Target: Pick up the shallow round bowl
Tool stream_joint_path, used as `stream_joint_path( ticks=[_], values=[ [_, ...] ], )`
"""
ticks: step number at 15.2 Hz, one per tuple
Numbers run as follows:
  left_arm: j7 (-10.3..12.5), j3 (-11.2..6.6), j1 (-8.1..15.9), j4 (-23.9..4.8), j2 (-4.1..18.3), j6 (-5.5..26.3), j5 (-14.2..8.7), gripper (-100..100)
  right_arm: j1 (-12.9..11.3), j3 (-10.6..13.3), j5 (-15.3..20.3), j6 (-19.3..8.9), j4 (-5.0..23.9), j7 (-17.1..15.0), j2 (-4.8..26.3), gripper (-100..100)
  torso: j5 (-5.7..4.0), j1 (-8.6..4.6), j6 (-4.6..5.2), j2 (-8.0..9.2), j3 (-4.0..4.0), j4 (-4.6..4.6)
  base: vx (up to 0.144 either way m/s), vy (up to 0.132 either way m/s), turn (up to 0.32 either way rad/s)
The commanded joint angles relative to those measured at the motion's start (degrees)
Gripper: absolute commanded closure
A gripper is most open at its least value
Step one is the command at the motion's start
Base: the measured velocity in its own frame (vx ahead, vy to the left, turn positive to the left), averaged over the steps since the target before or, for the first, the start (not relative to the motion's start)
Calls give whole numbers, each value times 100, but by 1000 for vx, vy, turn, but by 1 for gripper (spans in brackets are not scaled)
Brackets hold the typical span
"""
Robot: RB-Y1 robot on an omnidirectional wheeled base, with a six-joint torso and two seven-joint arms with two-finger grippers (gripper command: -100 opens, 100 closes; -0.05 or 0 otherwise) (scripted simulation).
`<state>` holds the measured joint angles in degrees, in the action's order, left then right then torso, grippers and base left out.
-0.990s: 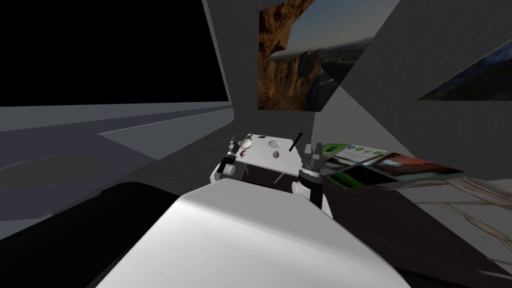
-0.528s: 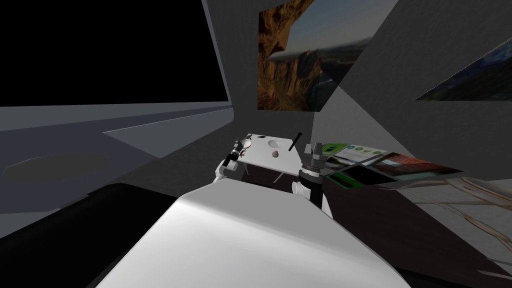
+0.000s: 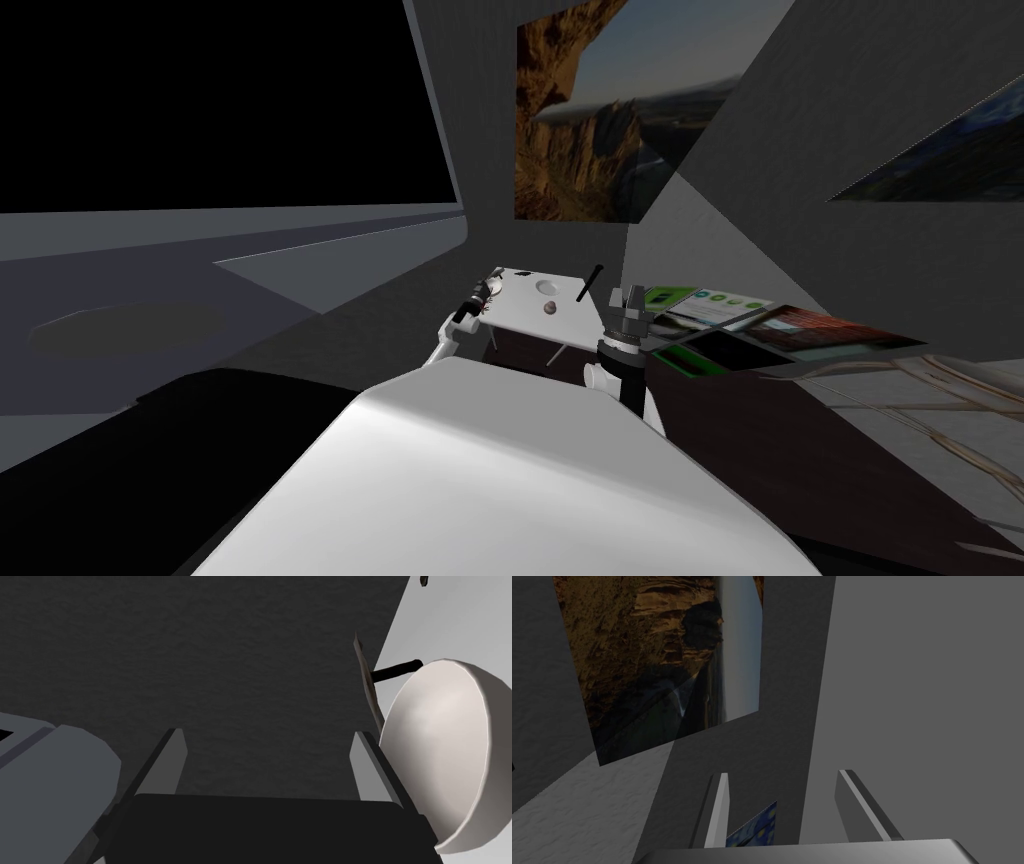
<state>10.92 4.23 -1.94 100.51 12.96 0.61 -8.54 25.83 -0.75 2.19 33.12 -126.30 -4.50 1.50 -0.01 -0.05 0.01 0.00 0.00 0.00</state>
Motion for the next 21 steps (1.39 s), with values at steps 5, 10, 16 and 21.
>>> stream_joint_path(
  ticks=[5,10,16,21],
  values=[
    [233,45,620,-616,56,739,-106,-100,0,0,0,0,0,0,0,0,0,1,0,0,0,0,-8,-11,9],
    [451,88,1141,-1168,87,1231,-204,-100,0,0,0,0,0,0,0,0,0,1,-1,0,0,0,-6,-9,8],
    [671,129,1734,-1722,107,1928,-302,-100,0,0,0,0,0,0,0,0,0,1,0,-1,-1,-1,-5,-7,11],
    [780,148,2122,-2148,113,2415,-350,-100,0,0,0,0,0,0,0,0,0,3,0,-2,-1,0,-3,-2,10]
  ],
)
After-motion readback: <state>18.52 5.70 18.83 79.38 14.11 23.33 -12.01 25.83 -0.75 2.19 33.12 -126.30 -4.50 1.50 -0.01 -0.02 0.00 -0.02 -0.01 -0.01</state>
